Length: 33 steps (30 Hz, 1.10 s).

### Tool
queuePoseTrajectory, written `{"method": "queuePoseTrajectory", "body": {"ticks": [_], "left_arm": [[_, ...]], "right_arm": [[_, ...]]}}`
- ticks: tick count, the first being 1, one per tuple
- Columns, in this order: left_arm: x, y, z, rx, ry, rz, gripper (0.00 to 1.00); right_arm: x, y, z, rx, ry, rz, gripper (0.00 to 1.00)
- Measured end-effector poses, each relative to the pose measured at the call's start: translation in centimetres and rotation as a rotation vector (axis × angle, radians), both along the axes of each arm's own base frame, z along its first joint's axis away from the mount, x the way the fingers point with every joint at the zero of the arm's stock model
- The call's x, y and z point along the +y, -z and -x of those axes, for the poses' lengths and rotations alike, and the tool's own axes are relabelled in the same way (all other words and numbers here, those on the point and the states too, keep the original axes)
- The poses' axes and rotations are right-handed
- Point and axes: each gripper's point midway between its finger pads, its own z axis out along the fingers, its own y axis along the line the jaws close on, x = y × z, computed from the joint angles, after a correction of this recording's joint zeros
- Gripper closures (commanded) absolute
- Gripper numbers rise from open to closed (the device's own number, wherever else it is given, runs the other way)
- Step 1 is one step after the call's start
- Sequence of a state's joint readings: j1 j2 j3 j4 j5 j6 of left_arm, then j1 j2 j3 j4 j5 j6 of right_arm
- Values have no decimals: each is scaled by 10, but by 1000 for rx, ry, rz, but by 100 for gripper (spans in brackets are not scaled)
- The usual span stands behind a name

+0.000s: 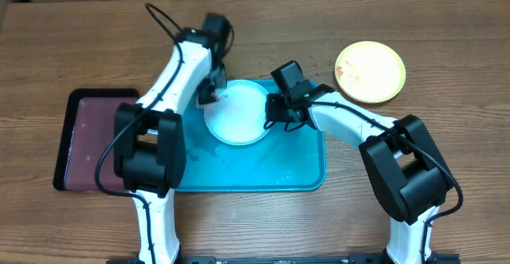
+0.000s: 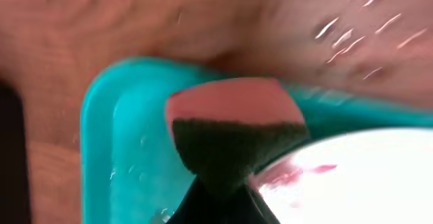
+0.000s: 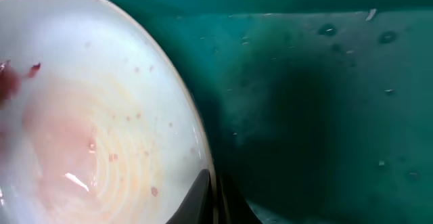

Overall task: Clean dirty plates on tray and stack at the side
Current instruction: 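Scrub the sauce-smeared plate with the sponge in the left gripper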

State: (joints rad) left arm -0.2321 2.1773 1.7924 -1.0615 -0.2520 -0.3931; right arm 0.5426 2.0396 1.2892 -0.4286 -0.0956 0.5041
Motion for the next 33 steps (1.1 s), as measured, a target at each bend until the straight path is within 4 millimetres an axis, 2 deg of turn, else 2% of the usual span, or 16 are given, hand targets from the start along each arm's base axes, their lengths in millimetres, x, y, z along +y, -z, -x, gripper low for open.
{"method": "queuePoseTrajectory", "body": {"ticks": [3,5,8,11,15,18,24,29,33], "left_arm": [[-23,-10,-21,-59,21,181,96],[-44,-12,-24,-58,65,320,96],[-78,-17,-18,-31,134,482,96],[-100,-19,-11,-9,183,565,96],[-114,-10,1,26,209,592,96],[-114,6,10,52,200,570,96],[-92,44,15,39,125,460,96],[-79,47,10,-23,105,369,96],[-52,46,9,-40,75,210,96]], "right_arm": [[-4,0,-2,0,8,2,96],[-4,0,-2,0,7,2,96],[-4,0,-2,0,7,2,96],[-3,0,-3,-3,7,0,96],[-3,-1,-4,-6,7,-2,96],[-3,-1,-4,-6,6,-2,96],[-3,-1,-4,-6,5,-3,96],[-3,-1,-3,-6,3,-2,96],[-3,0,-2,-1,2,1,96]]}}
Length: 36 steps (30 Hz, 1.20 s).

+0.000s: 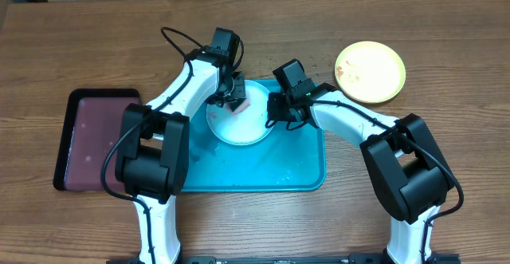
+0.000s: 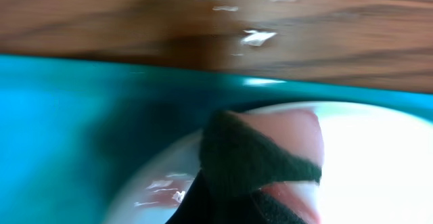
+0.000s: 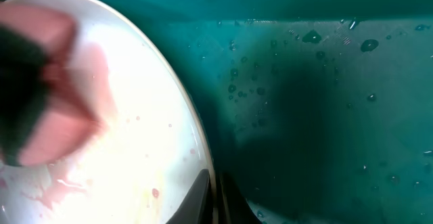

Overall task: Clean dirty plates on tray and stack at the side
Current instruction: 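Scrub the sauce-smeared plate with the sponge in the left gripper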

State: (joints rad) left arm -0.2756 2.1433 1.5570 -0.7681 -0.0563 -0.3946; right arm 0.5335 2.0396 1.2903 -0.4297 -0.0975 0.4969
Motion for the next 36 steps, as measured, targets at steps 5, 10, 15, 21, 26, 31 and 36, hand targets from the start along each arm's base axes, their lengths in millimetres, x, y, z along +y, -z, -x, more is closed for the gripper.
{"method": "queuePoseTrajectory", "body": {"ticks": [5,10,15,21,26,31,36], "left_arm": [[39,-9,13,36,-77,-225,96],[64,-35,20,76,-158,-386,96],[76,-72,-1,18,-250,-368,96],[24,-68,-2,82,-126,-57,96],[-28,-46,17,162,51,157,96],[-41,-9,46,238,101,188,96],[-25,-1,55,243,65,122,96]], "right_arm": [[9,-1,3,4,-21,-26,96],[11,0,7,11,-26,-25,96],[4,1,4,16,-10,-15,96],[4,0,3,11,-8,-14,96],[4,0,1,5,-7,-18,96],[3,-1,-1,-4,-3,-12,96],[3,-1,-1,-6,-5,-10,96]]}}
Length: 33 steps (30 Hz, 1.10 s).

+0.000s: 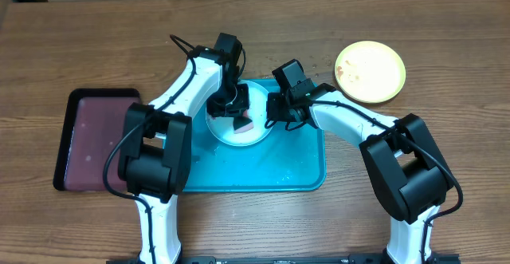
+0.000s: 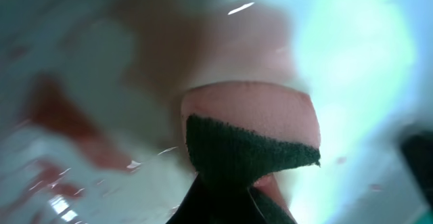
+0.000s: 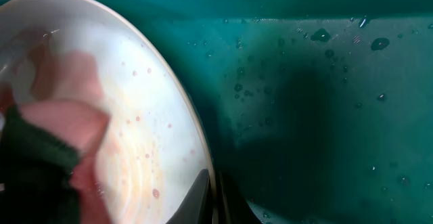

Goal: Clean dirty plates on tray and stack at the side

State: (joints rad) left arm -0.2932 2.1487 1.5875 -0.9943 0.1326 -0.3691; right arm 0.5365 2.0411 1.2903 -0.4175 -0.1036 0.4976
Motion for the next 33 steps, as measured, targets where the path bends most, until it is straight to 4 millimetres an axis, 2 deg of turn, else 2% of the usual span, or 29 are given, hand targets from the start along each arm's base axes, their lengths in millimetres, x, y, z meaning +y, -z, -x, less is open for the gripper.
{"method": "queuePoseTrajectory", "body": {"ticks": [4,8,13,18,23,26,28,30,33], "left_arm": [[23,0,4,11,-34,-96,96],[65,-5,9,35,-112,-248,96],[92,-28,-1,-4,-197,-388,96],[117,-60,-27,-119,-297,-447,96],[136,-119,-33,-248,-438,-354,96],[160,-157,-25,-295,-593,-280,96],[186,-174,-18,-312,-705,-246,96],[213,-180,-8,-298,-802,-228,96],[253,-175,11,-240,-931,-226,96]], "right_arm": [[0,0,0,1,0,1,96],[1,0,1,6,-3,-6,96],[10,0,8,18,-24,-19,96],[3,-1,5,16,-37,0,96],[9,-7,10,-22,-130,40,96],[24,-24,15,-102,-229,83,96],[37,-41,16,-180,-288,120,96],[52,-66,13,-303,-351,178,96],[69,-103,5,-500,-402,288,96]]}}
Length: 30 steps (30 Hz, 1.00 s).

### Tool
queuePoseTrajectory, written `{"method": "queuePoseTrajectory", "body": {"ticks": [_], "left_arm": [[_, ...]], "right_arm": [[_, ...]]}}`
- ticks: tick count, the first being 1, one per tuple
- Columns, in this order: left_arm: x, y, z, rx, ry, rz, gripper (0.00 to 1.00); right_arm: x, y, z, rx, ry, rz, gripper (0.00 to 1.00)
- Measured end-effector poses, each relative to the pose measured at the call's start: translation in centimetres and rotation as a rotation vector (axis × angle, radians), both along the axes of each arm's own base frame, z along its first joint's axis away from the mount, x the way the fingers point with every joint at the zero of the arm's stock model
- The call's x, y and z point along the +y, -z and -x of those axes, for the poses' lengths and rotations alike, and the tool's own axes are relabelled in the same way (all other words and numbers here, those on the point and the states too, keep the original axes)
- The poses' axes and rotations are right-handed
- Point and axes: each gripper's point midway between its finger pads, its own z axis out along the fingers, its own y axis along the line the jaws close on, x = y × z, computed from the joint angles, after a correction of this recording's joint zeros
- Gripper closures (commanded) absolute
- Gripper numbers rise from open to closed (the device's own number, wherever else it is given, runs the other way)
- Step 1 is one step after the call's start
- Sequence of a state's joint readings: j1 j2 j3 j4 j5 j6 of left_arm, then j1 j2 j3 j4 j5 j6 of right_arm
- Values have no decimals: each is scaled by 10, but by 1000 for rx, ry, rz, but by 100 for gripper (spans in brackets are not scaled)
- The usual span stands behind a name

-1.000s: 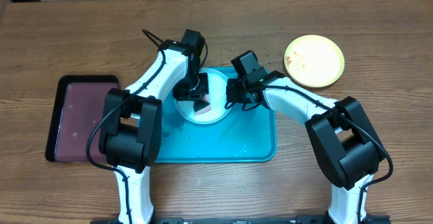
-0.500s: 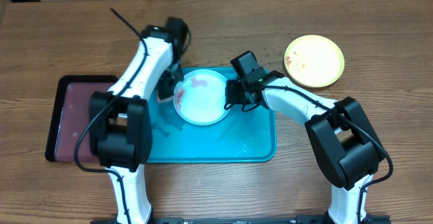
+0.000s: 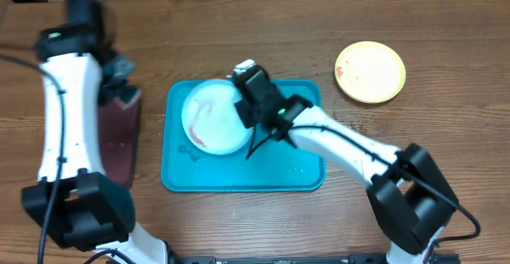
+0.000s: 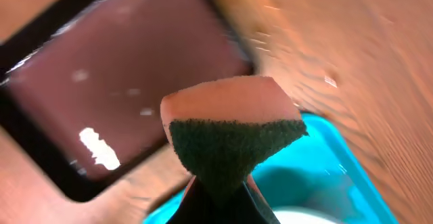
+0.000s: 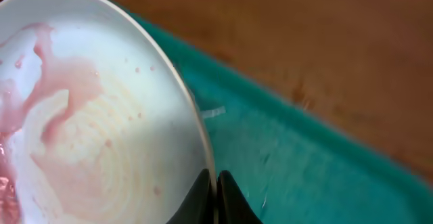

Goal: Clean dirty plates on tray and stack at the side

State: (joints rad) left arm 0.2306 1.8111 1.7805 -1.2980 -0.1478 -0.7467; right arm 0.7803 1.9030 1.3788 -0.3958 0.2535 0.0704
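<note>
A white plate (image 3: 209, 116), smeared with pink streaks, lies in the left part of the teal tray (image 3: 295, 172). My right gripper (image 3: 245, 108) is shut on the plate's right rim; the right wrist view shows the rim (image 5: 196, 126) pinched between the fingers of the right gripper (image 5: 216, 180). My left gripper (image 4: 220, 187) is shut on a pink sponge (image 4: 226, 126) with a dark green scrub face. It hangs far to the left, over the wood between the maroon tray (image 4: 122, 95) and the teal tray (image 4: 325, 163). A yellow plate (image 3: 369, 71) with reddish specks rests on the table at the back right.
The dark maroon tray (image 3: 119, 148) lies left of the teal tray, partly under my left arm (image 3: 60, 112). Water drops lie on the teal tray's floor. Bare wooden table (image 3: 279, 25) surrounds both trays.
My left gripper, with the sponge, has left the plate and now hangs far left by the maroon tray. The plate, still held by my right gripper, now sits further left in the teal tray.
The sponge was first at the plate's back left rim, then on its far part, then at its middle, with my right gripper holding the rim throughout. Now the sponge is away at the left and the plate shows pink smears.
</note>
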Motion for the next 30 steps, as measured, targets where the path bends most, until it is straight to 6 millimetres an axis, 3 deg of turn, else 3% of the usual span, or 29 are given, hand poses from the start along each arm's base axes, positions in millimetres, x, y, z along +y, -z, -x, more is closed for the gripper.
{"method": "queuePoseTrajectory", "body": {"ticks": [5,6,7,11,14,22,30], "left_arm": [[34,28,28,66,-124,42,96],[37,37,33,82,-139,50,96],[40,46,39,97,-153,60,96],[46,80,58,140,-203,124,96],[49,95,64,137,-230,162,96],[61,106,58,80,-223,163,96],[66,117,49,31,-213,143,96]], "right_arm": [[3,-42,-17,-306,8,195,96],[2,-61,-24,-414,36,258,96],[0,-66,-25,-441,46,278,96],[-4,-119,-34,-669,119,427,96],[-7,-144,-34,-756,137,535,96],[-13,-157,-29,-787,83,776,96],[-6,-145,-13,-748,12,890,96]]}}
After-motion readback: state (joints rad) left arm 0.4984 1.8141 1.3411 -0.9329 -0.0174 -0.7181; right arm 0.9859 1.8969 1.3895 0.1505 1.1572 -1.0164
